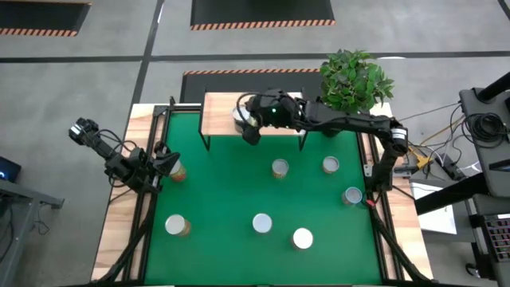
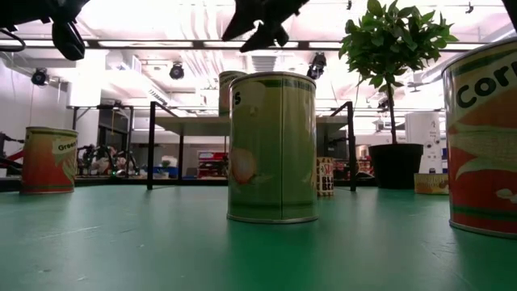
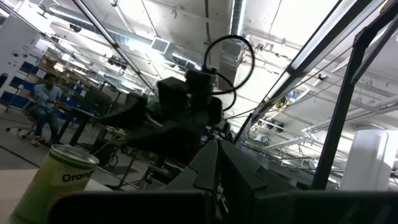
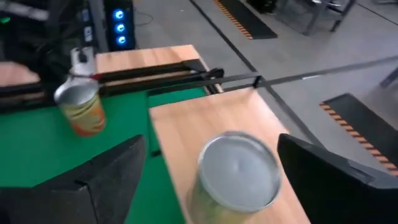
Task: Pick and place cans onto a shelf
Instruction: Put the canned oranges on the shelf
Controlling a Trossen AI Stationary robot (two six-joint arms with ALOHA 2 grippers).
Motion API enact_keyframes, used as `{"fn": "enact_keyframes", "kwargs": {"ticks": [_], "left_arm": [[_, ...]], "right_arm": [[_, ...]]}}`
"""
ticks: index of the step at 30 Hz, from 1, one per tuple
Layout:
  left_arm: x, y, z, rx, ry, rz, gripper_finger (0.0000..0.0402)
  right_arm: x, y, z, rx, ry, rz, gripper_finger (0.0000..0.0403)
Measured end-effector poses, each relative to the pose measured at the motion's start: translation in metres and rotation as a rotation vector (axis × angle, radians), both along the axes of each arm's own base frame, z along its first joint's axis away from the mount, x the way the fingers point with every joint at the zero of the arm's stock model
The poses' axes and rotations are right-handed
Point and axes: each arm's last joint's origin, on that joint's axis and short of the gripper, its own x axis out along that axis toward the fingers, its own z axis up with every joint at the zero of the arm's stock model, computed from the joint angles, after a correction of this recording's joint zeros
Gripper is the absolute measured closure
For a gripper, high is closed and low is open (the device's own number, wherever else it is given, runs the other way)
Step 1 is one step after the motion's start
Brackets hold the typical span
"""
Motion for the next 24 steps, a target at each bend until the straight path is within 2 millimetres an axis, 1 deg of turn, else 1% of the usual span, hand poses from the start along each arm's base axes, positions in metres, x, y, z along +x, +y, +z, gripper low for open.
{"fn": "enact_keyframes", "kwargs": {"ticks": [3,6,9,12,16,19,22,24], "left_arm": [[0.000,0.000,0.000,0.001,0.000,0.000,0.0402],[0.000,0.000,0.000,0.001,0.000,0.001,0.0402],[0.000,0.000,0.000,0.001,0.001,0.001,0.0402],[0.000,0.000,0.000,0.001,0.001,0.001,0.0402],[0.000,0.000,0.000,0.001,0.001,0.001,0.0402],[0.000,0.000,0.000,0.002,0.001,0.001,0.0402],[0.000,0.000,0.000,0.003,0.003,0.001,0.0402],[0.000,0.000,-0.001,0.007,0.008,0.001,0.0402]], "right_arm": [[-0.001,0.008,-0.004,0.002,0.051,0.024,0.0095],[0.000,0.014,-0.013,0.018,0.129,0.039,0.0151],[0.004,0.016,-0.031,0.034,0.211,0.046,0.0216],[0.014,0.014,-0.051,0.034,0.272,0.053,0.0279],[0.027,0.011,-0.067,-0.002,0.282,0.069,0.0348],[0.034,0.007,-0.074,-0.091,0.294,0.019,0.0385],[0.036,0.003,-0.074,-0.175,0.308,-0.013,0.0392],[0.036,-0.002,-0.072,-0.186,0.289,-0.021,0.0393]]}}
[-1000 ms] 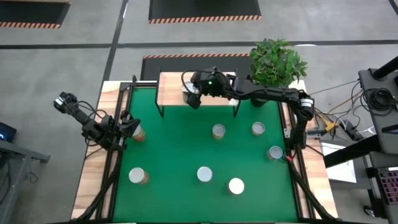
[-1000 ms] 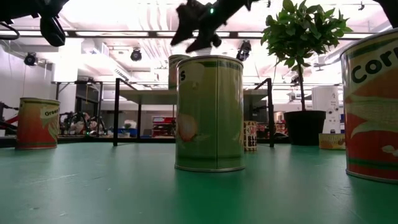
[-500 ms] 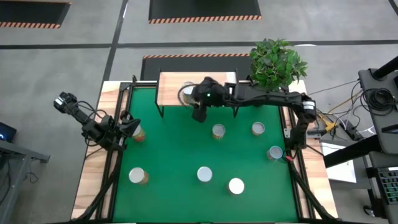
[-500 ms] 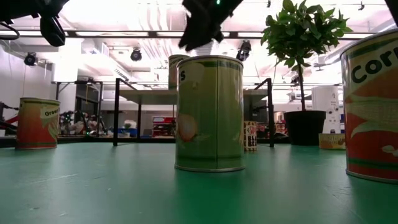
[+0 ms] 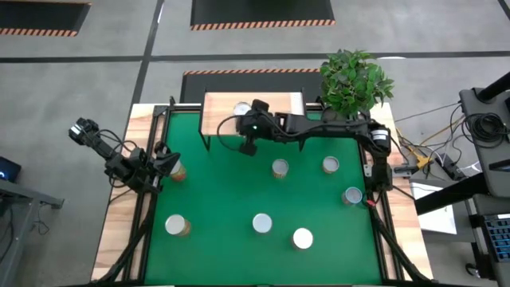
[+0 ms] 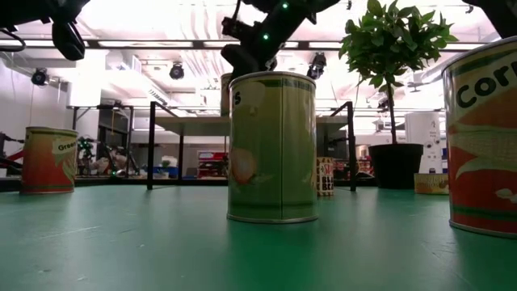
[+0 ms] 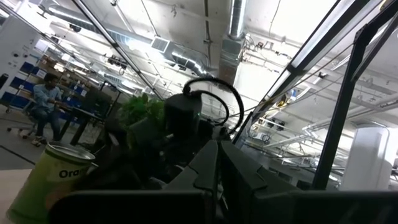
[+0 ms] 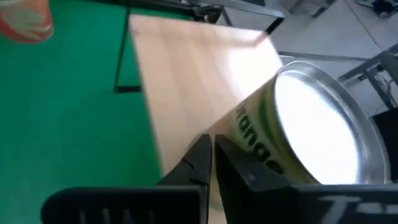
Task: Pick and place cans onto a shelf
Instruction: Put the canned oranges on the shelf, then put the canned green beans on the shelf
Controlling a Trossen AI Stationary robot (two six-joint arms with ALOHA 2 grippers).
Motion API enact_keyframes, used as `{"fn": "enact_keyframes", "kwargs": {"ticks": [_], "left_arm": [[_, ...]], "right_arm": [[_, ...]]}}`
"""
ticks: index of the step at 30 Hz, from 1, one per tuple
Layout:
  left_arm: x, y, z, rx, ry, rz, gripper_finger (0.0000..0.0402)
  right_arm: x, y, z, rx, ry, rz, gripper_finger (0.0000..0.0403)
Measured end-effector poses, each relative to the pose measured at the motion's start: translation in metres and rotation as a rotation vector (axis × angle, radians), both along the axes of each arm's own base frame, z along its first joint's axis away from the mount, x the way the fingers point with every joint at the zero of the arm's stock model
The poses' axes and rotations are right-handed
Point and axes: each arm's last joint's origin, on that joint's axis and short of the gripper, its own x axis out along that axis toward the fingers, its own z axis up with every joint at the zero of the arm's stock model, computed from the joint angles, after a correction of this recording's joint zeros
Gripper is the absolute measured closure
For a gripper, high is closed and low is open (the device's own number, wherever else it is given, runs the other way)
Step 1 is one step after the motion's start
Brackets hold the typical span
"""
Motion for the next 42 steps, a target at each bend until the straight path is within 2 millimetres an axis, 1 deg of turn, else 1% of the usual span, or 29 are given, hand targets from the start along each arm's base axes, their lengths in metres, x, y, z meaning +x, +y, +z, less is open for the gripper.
{"fn": "enact_keyframes", "kwargs": {"ticks": [8,17,23,29,30,32,35,36,39,42], "left_arm": [[0.000,0.000,0.000,0.001,0.001,0.000,0.0402],[0.000,0.000,0.000,0.002,0.002,0.000,0.0402],[0.000,0.000,0.000,0.002,0.002,0.000,0.0402],[0.001,-0.001,-0.001,0.014,0.018,0.001,0.0402],[0.001,-0.001,-0.002,0.024,0.025,0.005,0.0402],[0.002,-0.001,-0.002,0.060,0.043,0.027,0.0402],[0.000,0.001,-0.001,0.091,0.067,0.096,0.0402],[-0.001,0.002,0.000,0.096,0.063,0.117,0.0402],[-0.003,0.004,0.005,0.129,0.049,0.154,0.0402],[-0.001,0.002,0.019,0.138,0.047,0.155,0.0402]], "right_arm": [[-0.008,-0.034,0.002,-0.026,0.000,-0.047,0.0394],[-0.016,-0.062,0.004,-0.021,-0.024,-0.060,0.0394],[-0.019,-0.074,0.005,-0.042,-0.034,-0.072,0.0394],[-0.019,-0.075,0.007,-0.064,-0.027,-0.052,0.0394],[-0.020,-0.073,0.008,-0.060,-0.027,-0.049,0.0394],[-0.023,-0.061,0.015,-0.038,-0.022,-0.043,0.0394],[-0.027,-0.028,0.030,0.010,-0.042,-0.005,0.0394],[-0.026,-0.016,0.031,0.014,-0.045,0.021,0.0394],[-0.027,0.025,0.024,0.031,-0.042,0.107,0.0394],[-0.031,0.067,0.012,0.048,-0.031,0.200,0.0394]]}}
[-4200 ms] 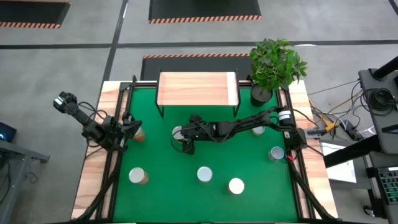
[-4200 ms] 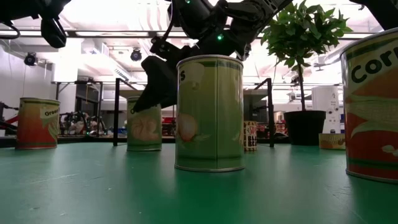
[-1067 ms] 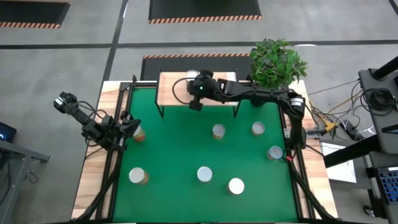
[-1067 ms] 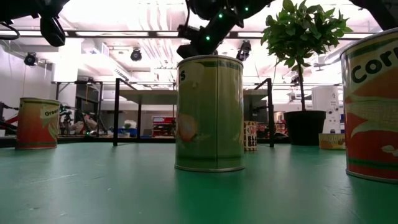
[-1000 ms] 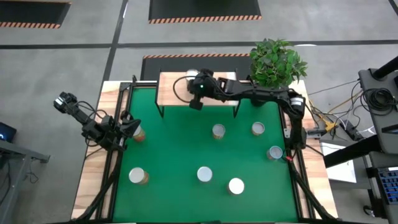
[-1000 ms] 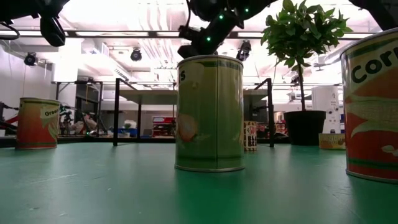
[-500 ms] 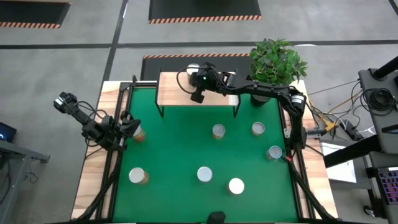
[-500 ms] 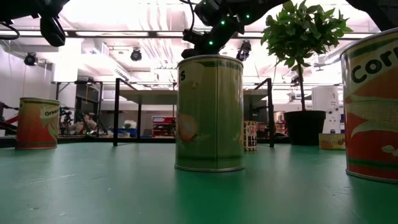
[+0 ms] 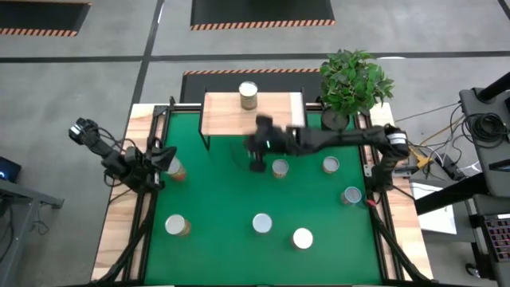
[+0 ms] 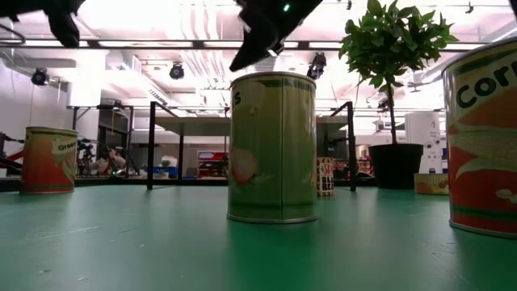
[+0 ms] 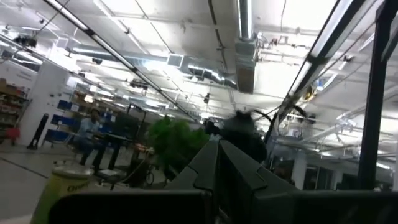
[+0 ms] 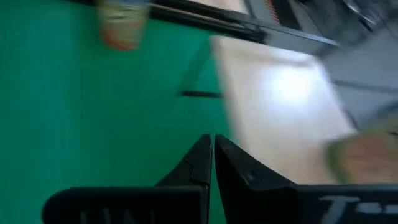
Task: Pick and place cans onto a shelf
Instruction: Put the canned green beans on the shelf
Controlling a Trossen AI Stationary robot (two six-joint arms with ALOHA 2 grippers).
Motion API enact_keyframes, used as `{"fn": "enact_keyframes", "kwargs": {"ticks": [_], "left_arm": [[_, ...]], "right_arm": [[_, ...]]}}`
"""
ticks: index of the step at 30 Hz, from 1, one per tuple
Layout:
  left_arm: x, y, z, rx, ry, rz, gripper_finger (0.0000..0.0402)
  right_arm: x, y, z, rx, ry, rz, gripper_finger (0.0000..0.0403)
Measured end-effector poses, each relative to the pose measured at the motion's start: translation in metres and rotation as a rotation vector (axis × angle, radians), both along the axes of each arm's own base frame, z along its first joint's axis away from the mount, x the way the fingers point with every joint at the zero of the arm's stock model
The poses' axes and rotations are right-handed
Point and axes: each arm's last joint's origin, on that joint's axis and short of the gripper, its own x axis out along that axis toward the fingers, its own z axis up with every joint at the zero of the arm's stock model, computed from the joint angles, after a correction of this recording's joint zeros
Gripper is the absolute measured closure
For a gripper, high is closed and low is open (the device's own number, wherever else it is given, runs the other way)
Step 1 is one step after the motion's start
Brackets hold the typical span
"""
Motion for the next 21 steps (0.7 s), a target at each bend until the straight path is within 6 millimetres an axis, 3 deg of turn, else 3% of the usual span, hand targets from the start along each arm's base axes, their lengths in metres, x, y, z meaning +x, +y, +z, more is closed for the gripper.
{"fn": "enact_keyframes", "kwargs": {"ticks": [4,8,14,21], "left_arm": [[0.012,-0.010,0.016,0.024,0.096,-0.043,0.0402],[0.027,-0.020,0.030,-0.029,0.228,-0.093,0.0402],[0.032,-0.023,0.055,-0.205,0.523,-0.088,0.0402],[0.009,-0.007,0.047,-0.668,0.908,0.095,0.0402]], "right_arm": [[-0.015,0.045,-0.009,0.004,-0.022,0.114,0.0394],[-0.035,0.069,-0.016,-0.011,-0.050,0.188,0.0394],[-0.071,0.071,-0.014,-0.020,-0.225,0.250,0.0394],[-0.104,0.067,-0.024,-0.103,-0.386,0.294,0.0394]]}}
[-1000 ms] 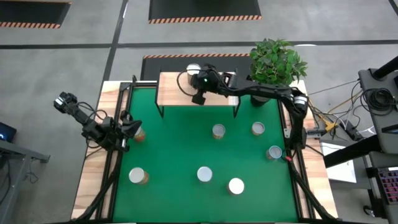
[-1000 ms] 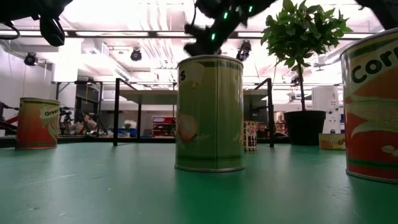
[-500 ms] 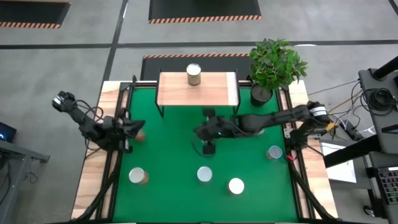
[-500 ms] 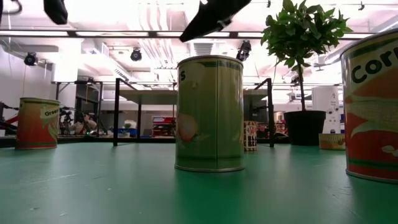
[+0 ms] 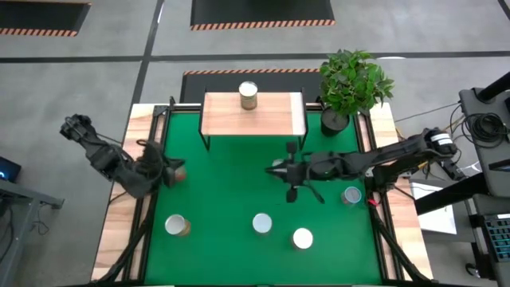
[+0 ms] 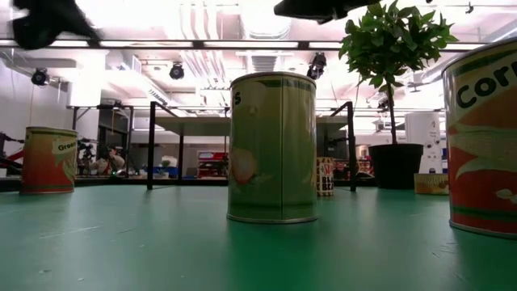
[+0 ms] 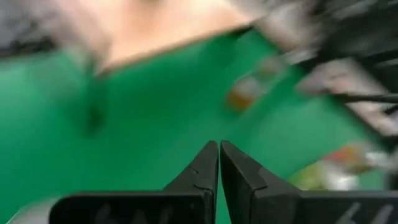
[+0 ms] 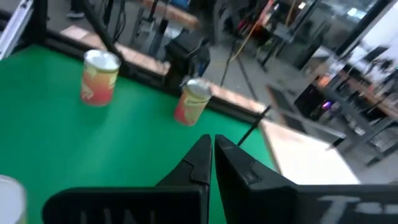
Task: Pick and place cans onto a shelf
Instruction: Put the canned green beans on the shelf
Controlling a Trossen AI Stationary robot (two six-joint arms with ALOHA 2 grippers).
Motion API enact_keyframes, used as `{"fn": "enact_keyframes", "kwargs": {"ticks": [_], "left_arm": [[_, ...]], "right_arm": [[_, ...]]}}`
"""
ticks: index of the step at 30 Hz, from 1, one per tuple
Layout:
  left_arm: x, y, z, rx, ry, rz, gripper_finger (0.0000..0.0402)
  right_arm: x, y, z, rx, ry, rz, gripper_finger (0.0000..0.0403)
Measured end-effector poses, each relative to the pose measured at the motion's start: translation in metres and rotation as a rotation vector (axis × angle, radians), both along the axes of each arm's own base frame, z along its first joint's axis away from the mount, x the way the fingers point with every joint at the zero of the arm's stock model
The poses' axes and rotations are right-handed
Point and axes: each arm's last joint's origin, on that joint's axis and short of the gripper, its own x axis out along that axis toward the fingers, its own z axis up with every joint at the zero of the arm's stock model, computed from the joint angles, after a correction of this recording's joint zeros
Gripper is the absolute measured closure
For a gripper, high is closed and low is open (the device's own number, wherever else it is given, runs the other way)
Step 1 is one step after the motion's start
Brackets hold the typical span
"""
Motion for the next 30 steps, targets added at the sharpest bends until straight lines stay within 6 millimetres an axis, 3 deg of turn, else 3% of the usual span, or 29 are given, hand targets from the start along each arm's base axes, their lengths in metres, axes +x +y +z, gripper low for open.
{"fn": "enact_keyframes", "kwargs": {"ticks": [6,18,26,30], "left_arm": [[-0.013,0.005,-0.019,-0.164,0.252,0.263,0.0402],[-0.007,0.010,-0.037,-0.233,0.178,0.437,0.0402],[0.013,0.019,-0.029,-0.240,0.173,0.389,0.0402],[0.022,0.025,-0.033,-0.301,0.269,0.369,0.0402]], "right_arm": [[-0.018,-0.003,0.008,-0.032,-0.047,0.005,0.0394],[-0.028,-0.004,0.008,-0.030,-0.051,0.004,0.0394],[-0.032,-0.007,0.010,-0.043,-0.045,-0.003,0.0394],[-0.035,-0.009,0.009,-0.037,-0.037,-0.010,0.0394]]}}
